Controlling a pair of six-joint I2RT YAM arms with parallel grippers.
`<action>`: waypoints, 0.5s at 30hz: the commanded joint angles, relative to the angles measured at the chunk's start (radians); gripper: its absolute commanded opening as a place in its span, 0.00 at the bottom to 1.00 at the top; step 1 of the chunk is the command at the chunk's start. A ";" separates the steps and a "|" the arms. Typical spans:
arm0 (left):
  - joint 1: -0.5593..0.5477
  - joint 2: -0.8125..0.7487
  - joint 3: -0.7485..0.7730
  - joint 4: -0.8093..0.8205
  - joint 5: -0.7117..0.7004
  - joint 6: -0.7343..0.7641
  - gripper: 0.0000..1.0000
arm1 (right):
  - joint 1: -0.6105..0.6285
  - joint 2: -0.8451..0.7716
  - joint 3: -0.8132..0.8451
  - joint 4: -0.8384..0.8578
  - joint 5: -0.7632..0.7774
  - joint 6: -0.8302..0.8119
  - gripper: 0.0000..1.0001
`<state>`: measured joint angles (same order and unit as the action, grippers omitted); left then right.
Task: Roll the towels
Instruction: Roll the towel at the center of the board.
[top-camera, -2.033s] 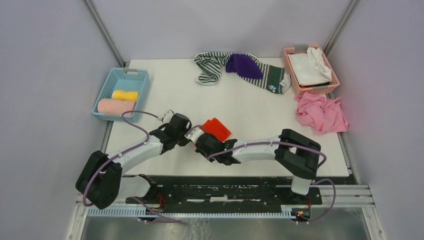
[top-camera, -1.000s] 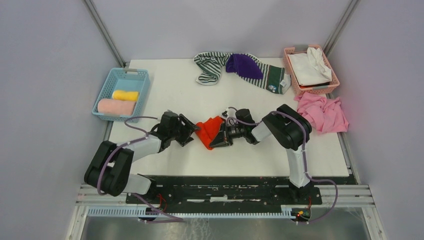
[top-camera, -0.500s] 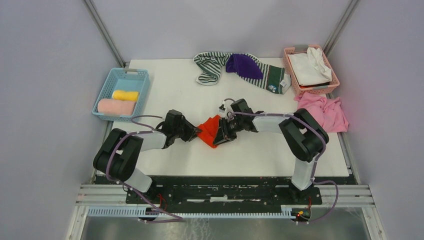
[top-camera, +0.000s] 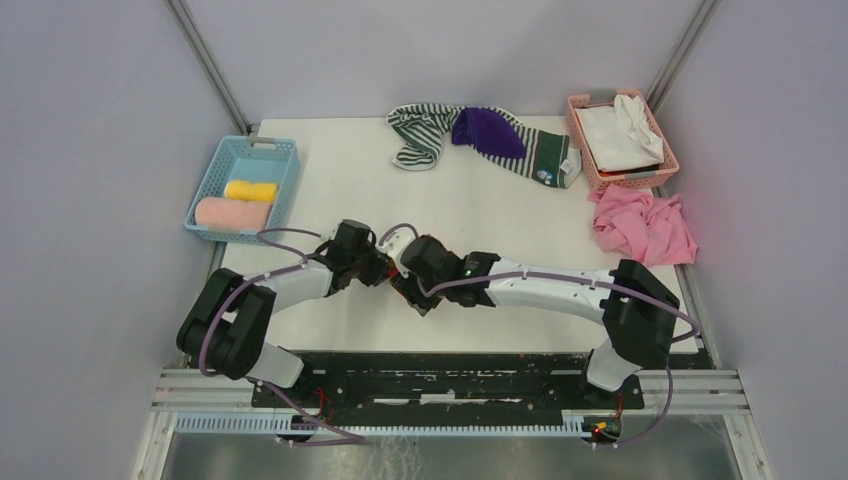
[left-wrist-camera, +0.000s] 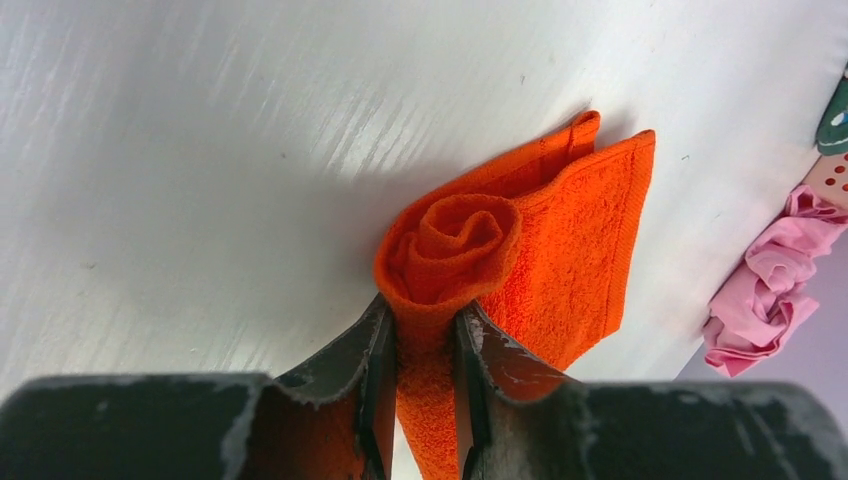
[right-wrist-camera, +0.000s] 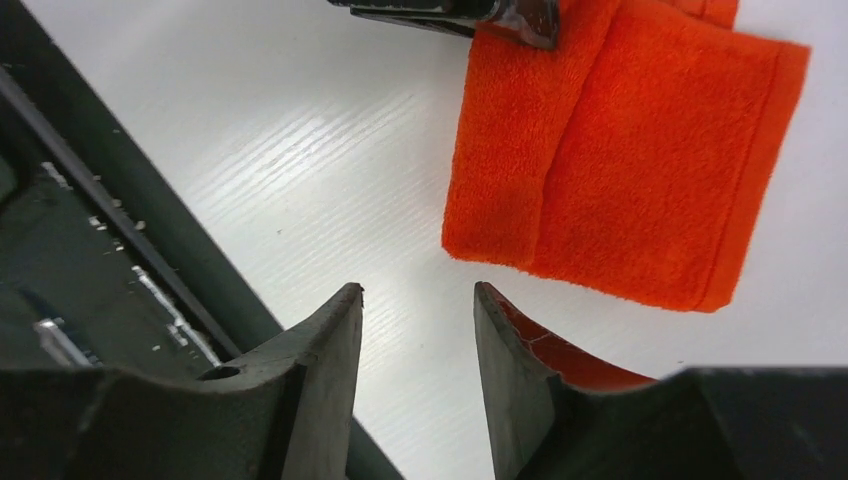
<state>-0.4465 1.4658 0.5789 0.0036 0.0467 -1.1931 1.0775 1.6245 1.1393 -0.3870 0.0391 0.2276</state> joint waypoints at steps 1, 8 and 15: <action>-0.012 -0.027 0.009 -0.128 -0.068 -0.011 0.24 | 0.073 0.073 0.052 0.061 0.281 -0.119 0.53; -0.017 -0.067 -0.003 -0.147 -0.082 -0.021 0.24 | 0.139 0.233 0.074 0.114 0.386 -0.165 0.56; -0.030 -0.048 -0.007 -0.136 -0.067 -0.012 0.24 | 0.139 0.312 0.047 0.168 0.467 -0.200 0.51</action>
<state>-0.4671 1.4155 0.5789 -0.0822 -0.0044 -1.1950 1.2232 1.8965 1.1782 -0.2752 0.4316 0.0605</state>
